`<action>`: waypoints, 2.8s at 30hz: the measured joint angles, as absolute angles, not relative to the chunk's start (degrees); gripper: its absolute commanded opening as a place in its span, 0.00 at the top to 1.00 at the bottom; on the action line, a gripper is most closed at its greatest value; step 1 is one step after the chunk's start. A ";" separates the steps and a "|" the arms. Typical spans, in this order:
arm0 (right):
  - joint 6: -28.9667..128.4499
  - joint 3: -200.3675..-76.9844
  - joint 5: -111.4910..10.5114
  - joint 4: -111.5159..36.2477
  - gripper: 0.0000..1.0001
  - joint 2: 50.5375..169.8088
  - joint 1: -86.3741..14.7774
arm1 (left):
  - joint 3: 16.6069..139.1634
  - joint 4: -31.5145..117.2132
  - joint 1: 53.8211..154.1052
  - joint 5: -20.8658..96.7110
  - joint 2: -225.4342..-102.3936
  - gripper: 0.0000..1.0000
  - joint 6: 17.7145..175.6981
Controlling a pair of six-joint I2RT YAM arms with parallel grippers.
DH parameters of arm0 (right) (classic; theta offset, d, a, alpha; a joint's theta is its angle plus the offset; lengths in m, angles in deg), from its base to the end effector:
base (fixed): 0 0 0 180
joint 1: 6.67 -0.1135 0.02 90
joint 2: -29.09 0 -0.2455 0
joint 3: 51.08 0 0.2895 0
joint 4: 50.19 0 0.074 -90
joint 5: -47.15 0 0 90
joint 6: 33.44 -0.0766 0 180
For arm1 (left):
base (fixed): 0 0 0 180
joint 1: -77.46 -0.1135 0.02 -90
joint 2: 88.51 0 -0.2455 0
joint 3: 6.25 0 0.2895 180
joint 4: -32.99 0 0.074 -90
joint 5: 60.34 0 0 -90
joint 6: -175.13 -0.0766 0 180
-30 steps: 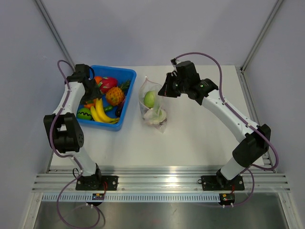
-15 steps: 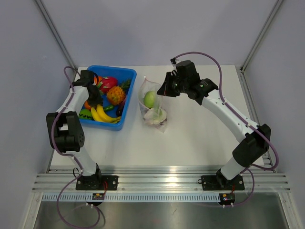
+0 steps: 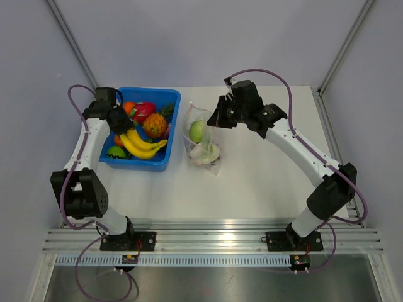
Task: Place the food in the zip-top bag and seal the zipper
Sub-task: Pick up the fake fruit from the bin, then place the fake fruit in the bin, then pick up the fake vegetable from the bin.
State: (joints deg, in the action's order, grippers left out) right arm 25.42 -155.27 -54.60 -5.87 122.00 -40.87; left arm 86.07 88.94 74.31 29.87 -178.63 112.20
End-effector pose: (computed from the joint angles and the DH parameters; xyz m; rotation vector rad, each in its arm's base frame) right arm 0.3562 0.2609 0.3341 -0.1868 2.2599 0.8591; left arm 0.3983 0.0216 0.2487 -0.6549 2.4311 -0.1753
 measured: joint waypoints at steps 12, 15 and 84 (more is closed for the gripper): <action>25.31 -155.27 -54.60 -5.87 1.00 122.02 -40.93 | 86.53 87.41 74.28 32.32 -174.50 1.00 107.15; 25.25 -155.27 -54.58 -5.89 1.00 122.02 -41.04 | 88.83 90.47 74.11 31.81 -176.21 1.00 106.99; 24.81 -156.64 -57.02 -5.89 1.00 126.45 -42.20 | 92.24 86.69 72.67 10.72 -194.15 0.41 120.61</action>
State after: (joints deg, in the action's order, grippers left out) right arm 24.81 -156.64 -57.02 -5.89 126.45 -42.20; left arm 92.24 86.69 72.67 10.72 -194.15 120.61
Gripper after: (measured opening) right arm 0.011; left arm 0.801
